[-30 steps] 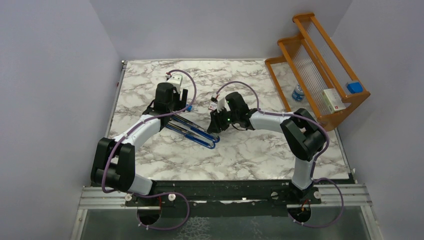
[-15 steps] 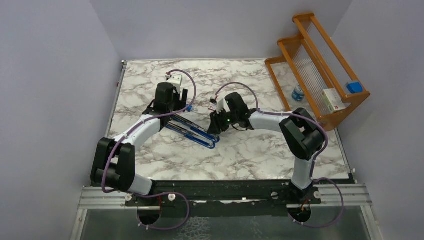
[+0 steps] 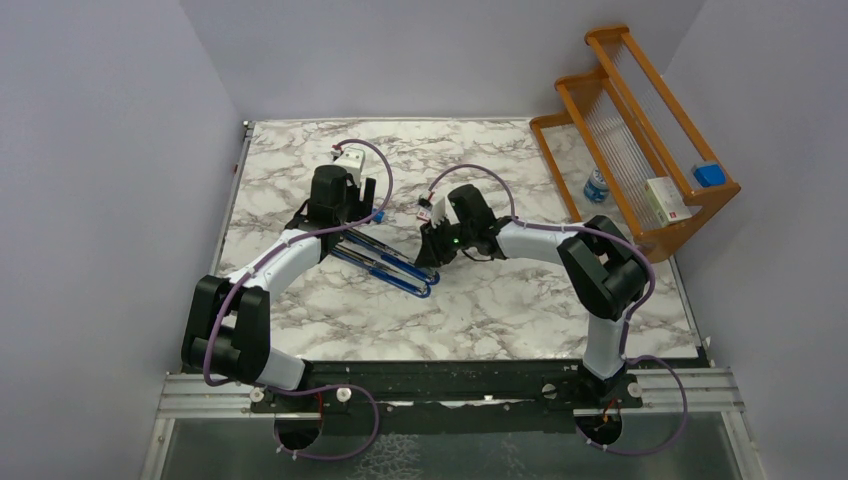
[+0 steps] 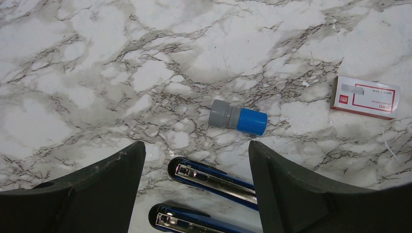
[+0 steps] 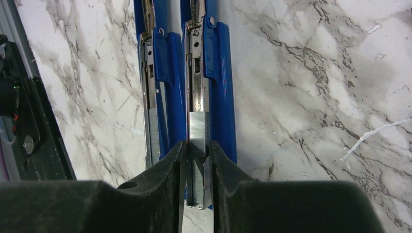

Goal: Load the staples into the stapler

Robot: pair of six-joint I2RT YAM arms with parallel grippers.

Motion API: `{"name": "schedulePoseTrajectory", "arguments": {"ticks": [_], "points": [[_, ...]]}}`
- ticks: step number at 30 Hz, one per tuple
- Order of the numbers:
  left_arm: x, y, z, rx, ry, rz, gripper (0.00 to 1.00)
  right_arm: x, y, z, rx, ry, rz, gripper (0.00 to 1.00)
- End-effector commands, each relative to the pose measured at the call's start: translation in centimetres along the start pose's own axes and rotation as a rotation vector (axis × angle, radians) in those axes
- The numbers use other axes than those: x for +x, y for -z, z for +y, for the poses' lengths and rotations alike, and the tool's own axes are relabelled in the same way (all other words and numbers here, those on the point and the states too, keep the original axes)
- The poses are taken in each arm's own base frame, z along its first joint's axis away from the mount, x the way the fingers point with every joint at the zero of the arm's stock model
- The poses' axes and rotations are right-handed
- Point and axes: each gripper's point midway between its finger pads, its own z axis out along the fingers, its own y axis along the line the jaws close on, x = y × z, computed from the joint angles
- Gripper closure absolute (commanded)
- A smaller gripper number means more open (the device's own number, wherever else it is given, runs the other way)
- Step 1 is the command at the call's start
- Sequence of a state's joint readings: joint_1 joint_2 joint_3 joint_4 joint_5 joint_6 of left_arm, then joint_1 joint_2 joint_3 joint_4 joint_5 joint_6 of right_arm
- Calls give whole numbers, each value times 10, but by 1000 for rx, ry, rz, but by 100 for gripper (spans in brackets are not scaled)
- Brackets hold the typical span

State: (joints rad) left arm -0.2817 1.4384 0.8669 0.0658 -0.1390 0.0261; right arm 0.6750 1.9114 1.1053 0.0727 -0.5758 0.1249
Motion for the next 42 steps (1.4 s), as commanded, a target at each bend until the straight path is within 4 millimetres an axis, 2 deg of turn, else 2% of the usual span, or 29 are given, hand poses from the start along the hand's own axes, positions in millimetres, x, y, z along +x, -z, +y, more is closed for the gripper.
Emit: {"name": "schedulePoseTrajectory", "arguments": {"ticks": [1,14,29,42], "points": [[-9,5,-1,17,14,-42,19,-9,-3,3,-14,25,-14,76],[-8,4,0,15,16,-41,19,-17,-6,-2,5,34,-28,82],[-7,4,0,15,14,-38,19,-31,9,0,69,88,-80,83],[-8,5,-1,17,14,-40,19,-26,9,6,133,140,-58,83]]}}
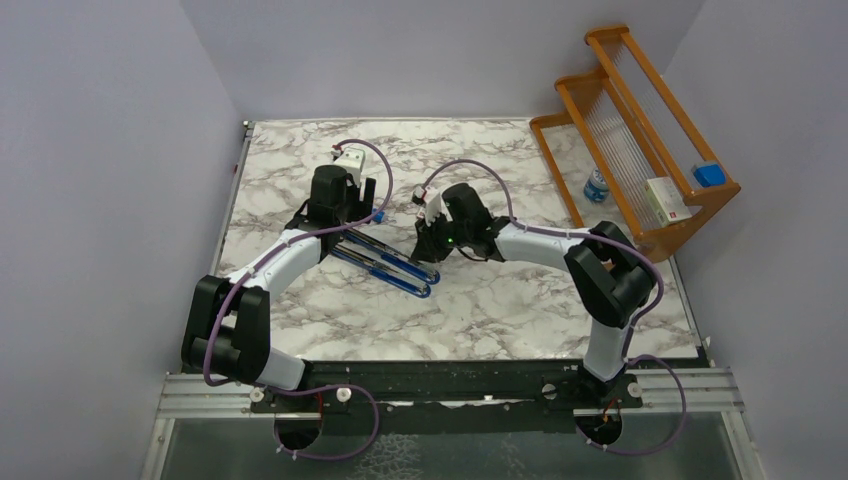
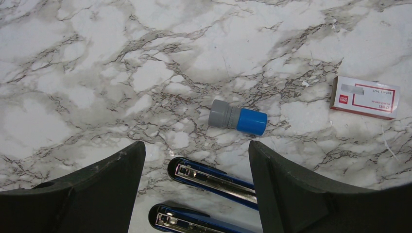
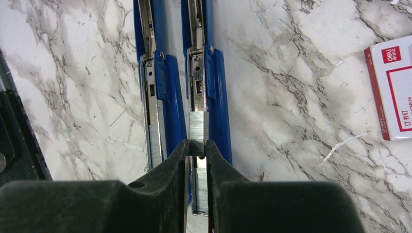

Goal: Load the staples into the stapler

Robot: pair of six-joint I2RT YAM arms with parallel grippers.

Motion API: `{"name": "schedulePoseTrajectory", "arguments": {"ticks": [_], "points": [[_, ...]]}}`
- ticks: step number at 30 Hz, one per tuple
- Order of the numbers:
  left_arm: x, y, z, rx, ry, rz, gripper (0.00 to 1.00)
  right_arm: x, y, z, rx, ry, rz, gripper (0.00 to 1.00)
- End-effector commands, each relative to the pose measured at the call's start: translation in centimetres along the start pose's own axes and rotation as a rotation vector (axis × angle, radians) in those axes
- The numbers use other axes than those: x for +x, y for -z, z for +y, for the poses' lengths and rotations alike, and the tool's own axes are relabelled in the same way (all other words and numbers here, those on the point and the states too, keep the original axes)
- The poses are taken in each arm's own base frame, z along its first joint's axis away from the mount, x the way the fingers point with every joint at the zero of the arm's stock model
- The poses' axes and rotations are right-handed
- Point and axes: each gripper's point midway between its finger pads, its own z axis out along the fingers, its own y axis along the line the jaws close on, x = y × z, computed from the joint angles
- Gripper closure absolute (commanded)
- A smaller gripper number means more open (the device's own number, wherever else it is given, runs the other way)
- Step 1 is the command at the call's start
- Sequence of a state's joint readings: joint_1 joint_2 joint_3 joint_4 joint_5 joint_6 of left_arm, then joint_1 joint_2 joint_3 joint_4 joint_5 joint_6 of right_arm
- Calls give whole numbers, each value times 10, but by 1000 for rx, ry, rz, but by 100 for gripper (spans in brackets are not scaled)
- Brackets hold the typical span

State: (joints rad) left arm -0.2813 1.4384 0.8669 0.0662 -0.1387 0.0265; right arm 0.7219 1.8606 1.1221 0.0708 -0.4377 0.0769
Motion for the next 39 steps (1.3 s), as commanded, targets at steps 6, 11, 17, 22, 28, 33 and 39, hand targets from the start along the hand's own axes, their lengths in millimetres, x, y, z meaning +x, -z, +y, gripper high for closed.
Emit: {"name": "schedulePoseTrajectory", "arguments": {"ticks": [6,11,17,22,28,33,39], "points": [[-8,5,-1,17,14,-41,19,2,3,2,25,38,16,83],[-8,5,-1,18,15,-40,19,5,2,2,19,35,27,83],[-8,5,-1,19,14,-40,19,9,0,2,12,31,40,83],[-8,5,-1,18,15,-41,19,12,-2,5,-12,28,54,83],[-8,5,-1,19,15,-42,19,14,-5,5,-19,25,64,83],[-8,5,-2,20,14,-41,19,14,-6,5,-21,24,67,83],[-8,4,-1,18,16,-41,19,15,-7,5,-25,24,71,83]]}}
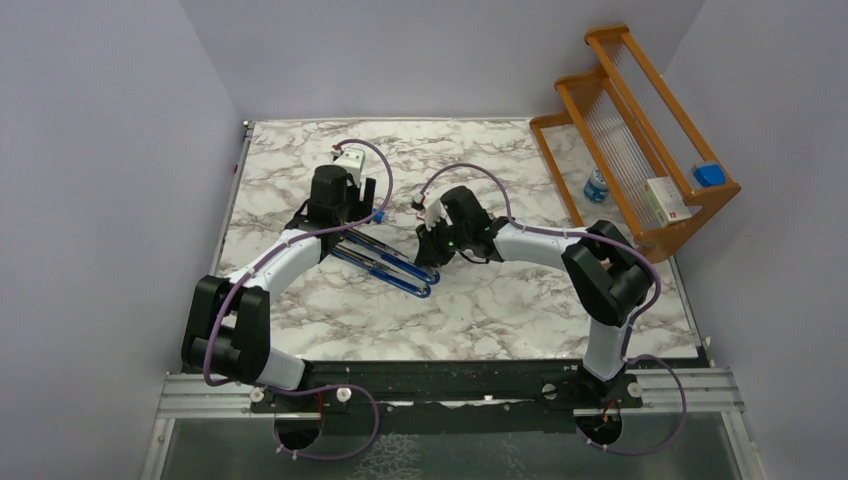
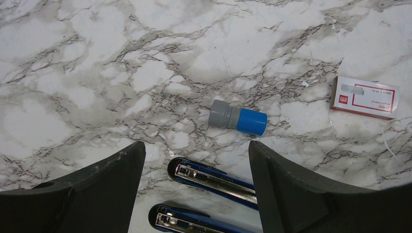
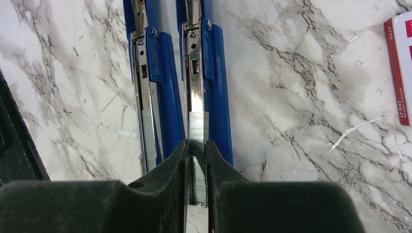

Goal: Load the staples into the stapler

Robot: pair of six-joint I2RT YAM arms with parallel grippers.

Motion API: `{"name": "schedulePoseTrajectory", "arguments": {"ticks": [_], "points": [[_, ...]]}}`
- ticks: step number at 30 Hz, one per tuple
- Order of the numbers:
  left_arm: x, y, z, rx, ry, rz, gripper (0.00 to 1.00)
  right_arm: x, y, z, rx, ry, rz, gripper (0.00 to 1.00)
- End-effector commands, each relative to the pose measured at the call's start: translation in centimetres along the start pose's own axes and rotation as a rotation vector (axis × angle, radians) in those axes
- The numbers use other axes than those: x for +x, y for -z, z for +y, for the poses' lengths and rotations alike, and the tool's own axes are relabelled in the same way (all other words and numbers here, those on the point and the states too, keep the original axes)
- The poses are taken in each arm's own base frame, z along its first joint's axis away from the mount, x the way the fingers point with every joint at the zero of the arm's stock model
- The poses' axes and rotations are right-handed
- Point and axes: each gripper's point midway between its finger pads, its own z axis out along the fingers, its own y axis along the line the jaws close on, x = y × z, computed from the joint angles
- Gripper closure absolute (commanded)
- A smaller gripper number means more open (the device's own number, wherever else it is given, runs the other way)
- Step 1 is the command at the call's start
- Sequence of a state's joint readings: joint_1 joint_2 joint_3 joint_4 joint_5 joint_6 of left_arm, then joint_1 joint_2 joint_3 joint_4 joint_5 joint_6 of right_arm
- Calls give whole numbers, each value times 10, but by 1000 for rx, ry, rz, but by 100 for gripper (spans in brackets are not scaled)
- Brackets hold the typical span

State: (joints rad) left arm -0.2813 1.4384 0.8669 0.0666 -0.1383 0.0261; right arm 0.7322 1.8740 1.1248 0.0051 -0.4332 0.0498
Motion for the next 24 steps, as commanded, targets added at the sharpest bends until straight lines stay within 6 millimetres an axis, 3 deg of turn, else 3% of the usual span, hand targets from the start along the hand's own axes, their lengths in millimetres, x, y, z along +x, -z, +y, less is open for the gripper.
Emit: {"name": "schedulePoseTrajectory", "arguments": {"ticks": [1,24], "points": [[-8,5,-1,19,15,-40,19,-6,-5,4,-26,25,-3,83],[-7,5,-1,20,13,-40,19,0,-6,3,-24,21,24,79]]}}
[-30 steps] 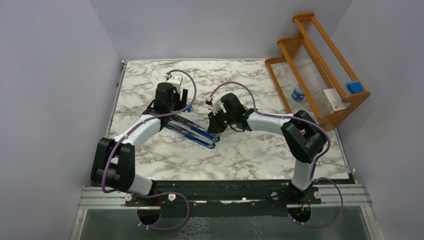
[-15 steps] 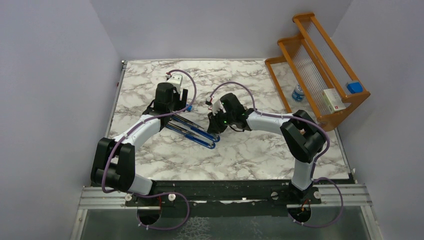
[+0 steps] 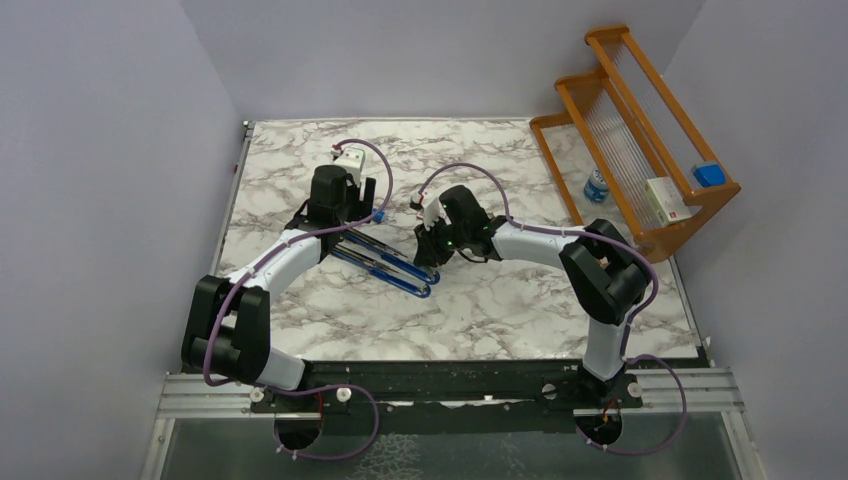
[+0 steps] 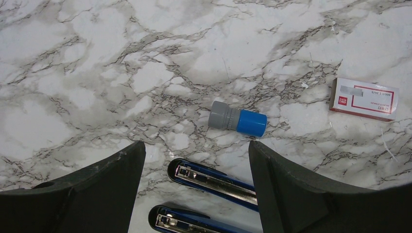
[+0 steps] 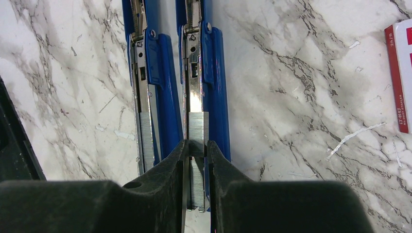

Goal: Load the staples into the stapler

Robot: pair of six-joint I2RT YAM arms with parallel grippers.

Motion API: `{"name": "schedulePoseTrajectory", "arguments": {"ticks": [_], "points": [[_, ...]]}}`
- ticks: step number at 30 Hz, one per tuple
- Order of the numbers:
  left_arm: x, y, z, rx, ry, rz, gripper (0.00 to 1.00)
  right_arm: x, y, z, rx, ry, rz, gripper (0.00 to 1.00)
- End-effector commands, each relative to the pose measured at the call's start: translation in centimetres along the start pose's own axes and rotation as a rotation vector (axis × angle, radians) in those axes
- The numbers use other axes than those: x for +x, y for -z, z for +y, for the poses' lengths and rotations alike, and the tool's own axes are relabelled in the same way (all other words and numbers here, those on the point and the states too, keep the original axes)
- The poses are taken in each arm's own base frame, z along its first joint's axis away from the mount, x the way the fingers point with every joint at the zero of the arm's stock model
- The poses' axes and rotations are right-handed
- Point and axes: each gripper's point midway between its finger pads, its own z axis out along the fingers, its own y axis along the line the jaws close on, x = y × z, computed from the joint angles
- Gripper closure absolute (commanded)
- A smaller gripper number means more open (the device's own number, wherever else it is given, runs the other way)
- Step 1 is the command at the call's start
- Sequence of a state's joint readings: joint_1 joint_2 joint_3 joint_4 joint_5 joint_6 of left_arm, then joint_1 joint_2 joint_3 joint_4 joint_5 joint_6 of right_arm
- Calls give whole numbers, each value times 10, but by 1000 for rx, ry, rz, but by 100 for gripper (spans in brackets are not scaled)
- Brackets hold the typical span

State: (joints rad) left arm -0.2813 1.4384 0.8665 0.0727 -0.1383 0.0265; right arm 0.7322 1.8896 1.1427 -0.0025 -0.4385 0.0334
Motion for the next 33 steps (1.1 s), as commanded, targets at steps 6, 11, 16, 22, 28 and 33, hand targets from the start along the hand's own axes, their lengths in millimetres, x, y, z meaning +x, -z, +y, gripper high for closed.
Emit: {"name": "schedulePoseTrajectory", "arguments": {"ticks": [6,11,16,22,28,33], "points": [[-6,5,-1,20,13,-35,19,0,-1,1,3,5,8,79],[-7,5,-1,18,14,-37,19,-2,1,-5,44,-9,5,79],[-6,5,-2,21,13,-36,19,-3,3,-10,80,-19,4,79],[-7,5,-2,21,12,-36,19,-4,4,-12,95,-23,2,79],[-6,5,-2,22,13,-35,19,-15,9,-8,86,-5,-43,79],[-6,5,-1,21,12,-35,19,-27,13,2,39,29,-88,79]]}}
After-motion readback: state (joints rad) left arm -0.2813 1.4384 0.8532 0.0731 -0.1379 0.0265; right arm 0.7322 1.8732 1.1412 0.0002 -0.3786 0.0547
